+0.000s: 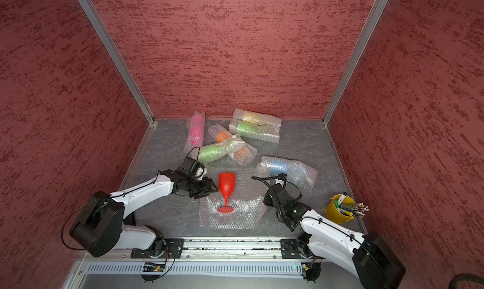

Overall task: Unpack wine glasses from bubble wrap
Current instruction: Unwrap the bubble wrap, then pick up the wine glass from the bubble wrap.

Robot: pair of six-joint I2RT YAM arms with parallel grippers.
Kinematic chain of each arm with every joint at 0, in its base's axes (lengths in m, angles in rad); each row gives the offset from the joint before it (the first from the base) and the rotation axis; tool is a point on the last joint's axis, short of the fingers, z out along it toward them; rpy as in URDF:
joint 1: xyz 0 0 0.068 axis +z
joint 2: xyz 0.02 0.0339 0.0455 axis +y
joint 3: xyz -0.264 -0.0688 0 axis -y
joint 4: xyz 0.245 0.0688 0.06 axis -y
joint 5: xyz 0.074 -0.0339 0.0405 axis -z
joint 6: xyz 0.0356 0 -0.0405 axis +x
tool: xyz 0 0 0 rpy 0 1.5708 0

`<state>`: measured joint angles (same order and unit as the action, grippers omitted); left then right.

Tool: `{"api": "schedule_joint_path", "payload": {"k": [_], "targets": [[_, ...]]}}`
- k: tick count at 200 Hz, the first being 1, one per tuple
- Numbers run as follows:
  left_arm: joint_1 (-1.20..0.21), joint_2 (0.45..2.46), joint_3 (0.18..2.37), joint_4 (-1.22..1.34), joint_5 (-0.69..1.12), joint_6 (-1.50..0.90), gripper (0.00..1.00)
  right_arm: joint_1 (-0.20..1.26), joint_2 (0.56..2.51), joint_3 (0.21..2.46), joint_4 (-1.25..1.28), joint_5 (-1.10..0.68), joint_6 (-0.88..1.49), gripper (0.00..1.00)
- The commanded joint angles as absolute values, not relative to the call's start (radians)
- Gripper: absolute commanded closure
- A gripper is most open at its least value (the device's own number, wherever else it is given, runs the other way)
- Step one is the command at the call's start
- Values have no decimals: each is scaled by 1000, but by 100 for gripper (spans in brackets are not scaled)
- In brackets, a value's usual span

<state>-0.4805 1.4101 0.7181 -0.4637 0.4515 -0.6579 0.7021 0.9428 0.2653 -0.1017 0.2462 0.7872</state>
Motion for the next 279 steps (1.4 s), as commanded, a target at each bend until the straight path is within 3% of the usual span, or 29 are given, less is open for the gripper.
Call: {"api": "schedule_joint_path", "payload": {"k": [1, 36, 57, 99, 161, 176, 179, 182, 279], "targets": [[-461, 1438, 707, -419, 441, -677, 41, 688, 964, 263, -85, 293, 815, 76], [-451, 1408, 709, -417, 458, -700, 41, 684, 966, 325, -169, 352, 815, 36], [-453, 1334, 749, -495, 444, -682, 36, 685, 911, 394, -265, 388, 779, 23], [-459, 1288, 923, -721, 432, -606, 21, 684, 903, 558, -413, 404, 669, 22], [-575, 1602, 1262, -1025, 312, -510, 16, 685, 1001, 658, -473, 351, 655, 21], [-586, 1659, 1308, -1046, 306, -512, 11, 684, 980, 644, -452, 307, 654, 21], [-587, 1672, 1318, -1048, 311, -509, 2, 684, 977, 642, -449, 296, 652, 21], [-587, 1683, 1327, -1052, 315, -509, 0, 684, 977, 640, -448, 288, 652, 21], [-604, 1996, 1596, -1153, 312, -511, 0, 684, 899, 520, -355, 272, 640, 21]]}}
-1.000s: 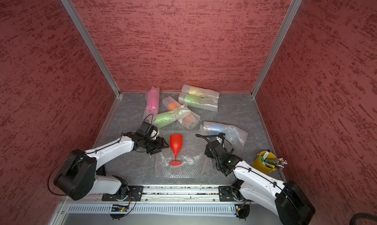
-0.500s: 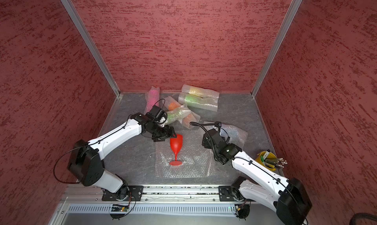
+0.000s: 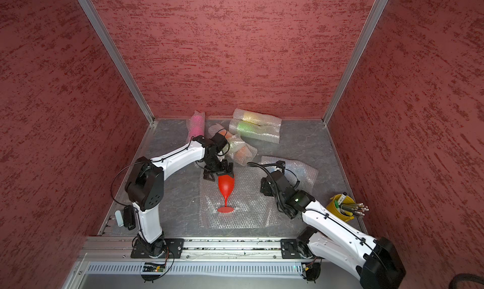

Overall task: Unpack wine glasses from bubble wrap
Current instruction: Pick up the wine glass from the bubble wrap.

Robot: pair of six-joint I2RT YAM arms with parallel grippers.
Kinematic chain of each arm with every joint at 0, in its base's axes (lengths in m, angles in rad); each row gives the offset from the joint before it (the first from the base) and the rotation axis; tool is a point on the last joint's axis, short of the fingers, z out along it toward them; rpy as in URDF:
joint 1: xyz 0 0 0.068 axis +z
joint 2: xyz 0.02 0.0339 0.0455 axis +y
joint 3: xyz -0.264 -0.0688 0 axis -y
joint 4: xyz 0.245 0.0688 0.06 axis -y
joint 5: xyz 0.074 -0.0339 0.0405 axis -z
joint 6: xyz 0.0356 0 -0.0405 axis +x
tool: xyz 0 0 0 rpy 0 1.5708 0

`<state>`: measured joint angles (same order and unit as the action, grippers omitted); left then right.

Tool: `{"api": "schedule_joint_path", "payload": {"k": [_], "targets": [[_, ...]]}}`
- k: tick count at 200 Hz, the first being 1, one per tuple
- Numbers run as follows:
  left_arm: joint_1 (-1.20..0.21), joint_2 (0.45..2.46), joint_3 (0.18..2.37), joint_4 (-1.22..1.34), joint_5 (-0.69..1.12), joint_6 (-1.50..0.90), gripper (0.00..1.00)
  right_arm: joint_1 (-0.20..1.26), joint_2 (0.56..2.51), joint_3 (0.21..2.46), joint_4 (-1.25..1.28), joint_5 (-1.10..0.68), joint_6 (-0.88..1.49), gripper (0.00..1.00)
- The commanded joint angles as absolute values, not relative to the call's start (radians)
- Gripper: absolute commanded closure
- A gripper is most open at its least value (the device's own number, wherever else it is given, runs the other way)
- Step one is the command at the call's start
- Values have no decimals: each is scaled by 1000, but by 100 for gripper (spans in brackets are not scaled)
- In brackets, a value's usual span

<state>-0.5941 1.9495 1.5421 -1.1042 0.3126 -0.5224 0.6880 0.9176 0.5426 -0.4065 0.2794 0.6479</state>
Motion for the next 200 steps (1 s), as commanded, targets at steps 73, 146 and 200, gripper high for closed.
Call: {"api": "schedule_joint_path", "payload": {"k": [73, 146, 200], "targets": [[-618, 2144, 1710, -1191, 336, -503, 7, 684, 845, 476, -313, 250, 632, 21], [-614, 2155, 1694, -1199, 306, -479, 18, 685, 825, 469, -298, 249, 621, 22], [-621, 2056, 1677, -1198, 258, -482, 26, 684, 791, 469, -305, 258, 624, 22]]}}
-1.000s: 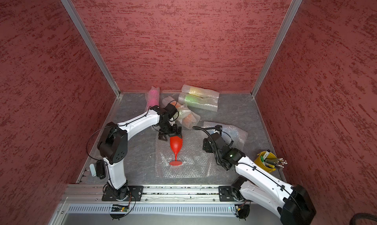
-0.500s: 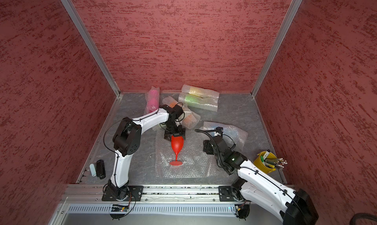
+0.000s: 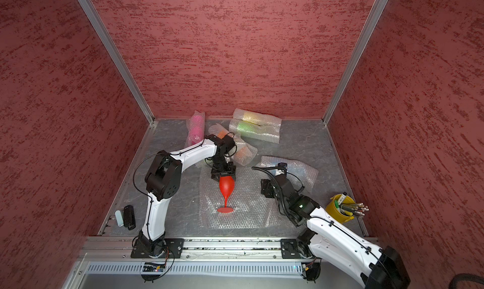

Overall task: Unpack wine glasses from bubble wrap
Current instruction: Pick up the wine glass from the bubble wrap.

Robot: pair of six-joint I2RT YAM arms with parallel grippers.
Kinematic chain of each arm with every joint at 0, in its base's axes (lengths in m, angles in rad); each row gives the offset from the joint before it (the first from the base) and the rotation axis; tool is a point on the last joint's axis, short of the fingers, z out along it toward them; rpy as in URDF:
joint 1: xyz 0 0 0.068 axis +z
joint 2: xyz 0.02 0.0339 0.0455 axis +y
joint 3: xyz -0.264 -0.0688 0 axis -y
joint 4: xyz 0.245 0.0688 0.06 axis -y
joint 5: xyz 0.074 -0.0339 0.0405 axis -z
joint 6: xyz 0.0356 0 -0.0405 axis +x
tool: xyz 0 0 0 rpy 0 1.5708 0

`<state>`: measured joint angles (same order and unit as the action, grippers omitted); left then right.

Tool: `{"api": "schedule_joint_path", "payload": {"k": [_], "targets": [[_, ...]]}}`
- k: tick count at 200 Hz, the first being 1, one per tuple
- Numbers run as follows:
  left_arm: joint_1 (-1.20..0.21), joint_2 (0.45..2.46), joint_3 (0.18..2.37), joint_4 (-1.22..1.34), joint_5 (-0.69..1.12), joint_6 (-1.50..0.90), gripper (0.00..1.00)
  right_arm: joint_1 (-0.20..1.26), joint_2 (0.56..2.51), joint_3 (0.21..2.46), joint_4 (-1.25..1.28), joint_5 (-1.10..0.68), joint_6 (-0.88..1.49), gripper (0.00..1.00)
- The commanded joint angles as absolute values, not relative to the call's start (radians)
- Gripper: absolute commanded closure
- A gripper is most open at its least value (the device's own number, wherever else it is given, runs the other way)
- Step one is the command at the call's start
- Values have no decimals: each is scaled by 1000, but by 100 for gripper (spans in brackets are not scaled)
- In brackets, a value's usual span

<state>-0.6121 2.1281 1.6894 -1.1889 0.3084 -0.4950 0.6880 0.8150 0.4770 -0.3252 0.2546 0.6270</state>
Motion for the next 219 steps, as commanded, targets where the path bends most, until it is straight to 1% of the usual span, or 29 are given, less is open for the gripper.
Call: {"api": "schedule_joint_path", "payload": {"k": [1, 52, 74, 91, 103, 114, 127, 141, 164, 183, 205, 219], "targets": [[-621, 2053, 1675, -1197, 258, -482, 26, 684, 790, 469, -305, 259, 624, 22], [-644, 1860, 1635, -1192, 164, -486, 29, 684, 715, 469, -309, 267, 628, 23], [-650, 1755, 1603, -1152, 119, -490, 29, 684, 678, 469, -290, 235, 615, 23], [-651, 1668, 1575, -1114, 50, -490, 29, 684, 663, 479, -285, 217, 599, 23], [-648, 1598, 1539, -1064, -25, -486, 29, 684, 655, 487, -282, 210, 586, 23], [-640, 1524, 1493, -1011, -108, -485, 31, 684, 649, 494, -274, 202, 575, 23], [-627, 1420, 1400, -875, -148, -444, 37, 684, 647, 505, -265, 192, 563, 23], [-621, 1296, 1281, -704, -190, -378, 38, 684, 650, 517, -251, 162, 543, 24], [-579, 1145, 1122, -490, -231, -315, 37, 686, 653, 530, -240, 144, 527, 24], [-507, 1060, 1004, -319, -205, -307, 41, 686, 662, 541, -236, 149, 522, 24], [-388, 1056, 986, -291, -147, -294, 42, 686, 681, 548, -227, 149, 520, 24], [-328, 1081, 996, -283, -129, -238, 41, 686, 691, 545, -213, 145, 520, 24]]}}
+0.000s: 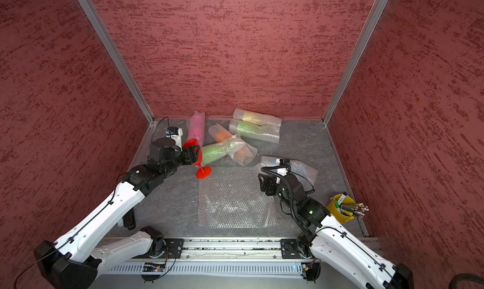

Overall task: Unpack wine glasses from bubble wrap
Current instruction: Pick up the wine glass from the bubble wrap, then place the wine glass at the center of the board.

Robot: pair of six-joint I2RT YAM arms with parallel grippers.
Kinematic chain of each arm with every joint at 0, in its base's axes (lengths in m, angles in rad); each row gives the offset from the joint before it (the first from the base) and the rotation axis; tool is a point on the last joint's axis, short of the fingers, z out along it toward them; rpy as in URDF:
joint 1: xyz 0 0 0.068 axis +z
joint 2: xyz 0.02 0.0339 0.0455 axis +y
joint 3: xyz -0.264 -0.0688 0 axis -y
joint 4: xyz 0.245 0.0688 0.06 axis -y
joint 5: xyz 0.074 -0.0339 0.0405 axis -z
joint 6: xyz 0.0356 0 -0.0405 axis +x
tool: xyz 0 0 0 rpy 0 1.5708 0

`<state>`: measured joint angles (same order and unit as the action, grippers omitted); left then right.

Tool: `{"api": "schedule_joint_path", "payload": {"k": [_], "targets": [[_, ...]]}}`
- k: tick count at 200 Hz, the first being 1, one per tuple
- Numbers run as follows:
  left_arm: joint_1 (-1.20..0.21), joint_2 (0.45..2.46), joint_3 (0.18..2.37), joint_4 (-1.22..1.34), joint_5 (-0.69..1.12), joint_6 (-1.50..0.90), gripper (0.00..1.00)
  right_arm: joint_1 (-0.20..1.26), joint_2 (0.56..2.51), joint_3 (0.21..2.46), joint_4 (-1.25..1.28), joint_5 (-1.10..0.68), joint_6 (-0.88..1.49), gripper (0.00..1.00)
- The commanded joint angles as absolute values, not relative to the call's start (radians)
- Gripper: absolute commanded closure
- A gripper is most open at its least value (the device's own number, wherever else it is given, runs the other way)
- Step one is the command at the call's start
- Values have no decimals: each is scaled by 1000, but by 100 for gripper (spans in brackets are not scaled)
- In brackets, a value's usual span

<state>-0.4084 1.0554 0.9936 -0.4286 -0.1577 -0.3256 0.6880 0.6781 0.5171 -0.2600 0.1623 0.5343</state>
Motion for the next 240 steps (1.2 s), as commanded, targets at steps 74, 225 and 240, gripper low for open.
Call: {"api": "schedule_joint_path", "payload": {"k": [74, 225, 240], "targets": [[-125, 1279, 992, -32, -268, -155, 36, 686, 750, 508, -112, 123, 529, 24], [54, 1737, 1069, 306, -372, -19, 23, 685, 741, 497, -82, 142, 497, 23], [55, 1745, 1049, 345, -370, -18, 21, 684, 745, 493, -77, 146, 493, 23]]}}
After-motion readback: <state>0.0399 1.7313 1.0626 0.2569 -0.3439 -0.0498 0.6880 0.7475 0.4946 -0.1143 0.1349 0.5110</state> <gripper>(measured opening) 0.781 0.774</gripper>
